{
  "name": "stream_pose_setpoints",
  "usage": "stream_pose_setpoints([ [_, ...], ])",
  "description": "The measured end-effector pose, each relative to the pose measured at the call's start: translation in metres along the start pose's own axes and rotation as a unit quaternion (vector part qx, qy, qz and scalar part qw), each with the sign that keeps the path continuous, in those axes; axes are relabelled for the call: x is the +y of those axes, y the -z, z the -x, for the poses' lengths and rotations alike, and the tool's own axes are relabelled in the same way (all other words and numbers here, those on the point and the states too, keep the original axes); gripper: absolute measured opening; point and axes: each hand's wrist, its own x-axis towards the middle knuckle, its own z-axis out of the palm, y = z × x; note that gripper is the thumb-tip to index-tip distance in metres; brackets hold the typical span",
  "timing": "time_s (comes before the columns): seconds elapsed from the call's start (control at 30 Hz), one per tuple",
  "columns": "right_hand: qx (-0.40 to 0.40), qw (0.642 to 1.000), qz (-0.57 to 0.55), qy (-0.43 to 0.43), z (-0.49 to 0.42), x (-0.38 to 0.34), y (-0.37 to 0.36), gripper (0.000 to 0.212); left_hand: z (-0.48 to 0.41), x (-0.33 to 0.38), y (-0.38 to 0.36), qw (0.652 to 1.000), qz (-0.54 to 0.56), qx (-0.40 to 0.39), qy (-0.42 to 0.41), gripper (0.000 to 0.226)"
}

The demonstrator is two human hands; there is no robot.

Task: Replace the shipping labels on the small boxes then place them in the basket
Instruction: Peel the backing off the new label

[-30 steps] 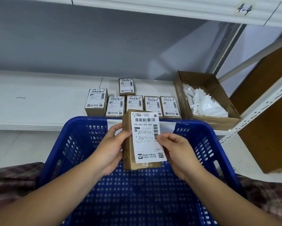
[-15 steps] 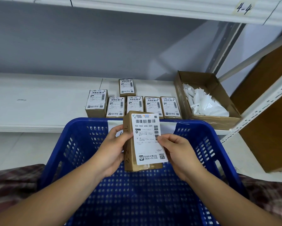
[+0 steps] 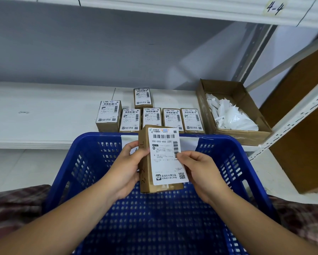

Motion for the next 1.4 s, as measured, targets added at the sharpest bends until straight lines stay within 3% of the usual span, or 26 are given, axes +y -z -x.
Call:
stream_pose_setpoints([
  [0.47, 0.0, 1.0, 0.007, 0.0, -0.0001, -0.0005, 0.0004, 0.018, 0.0033, 0.0006, -0.001, 1.0, 0.007, -0.008, 0.011, 0.03],
  [0.67, 0.004, 1.0, 0.014, 0.009, 0.0006, -0.0008, -0.0002, 0.017, 0.0063, -0.0001, -0.0022, 0.999, -0.004, -0.036, -0.01, 0.061],
  [1.0, -0.009, 0.999, 0.016, 0.033, 0.003, -0.0017, 0.0, 0.018, 0.0058, 0.0005, -0.0019, 0.999, -0.016, -0.041, -0.013, 0.054],
  [1.23, 0.023, 0.986, 0.128, 0.104, 0.0016, -0.0009, 0.001, 0.013, 0.0042, -0.0021, -0.0028, 0.999, -0.038, -0.013, -0.025, 0.056],
  [1.4, 0.037, 0.939, 0.297, 0.168, 0.0011, -0.0082, 0.0036, 0.018, 0.0039, -0.0004, -0.003, 1.0, -0.027, -0.008, -0.005, 0.05],
])
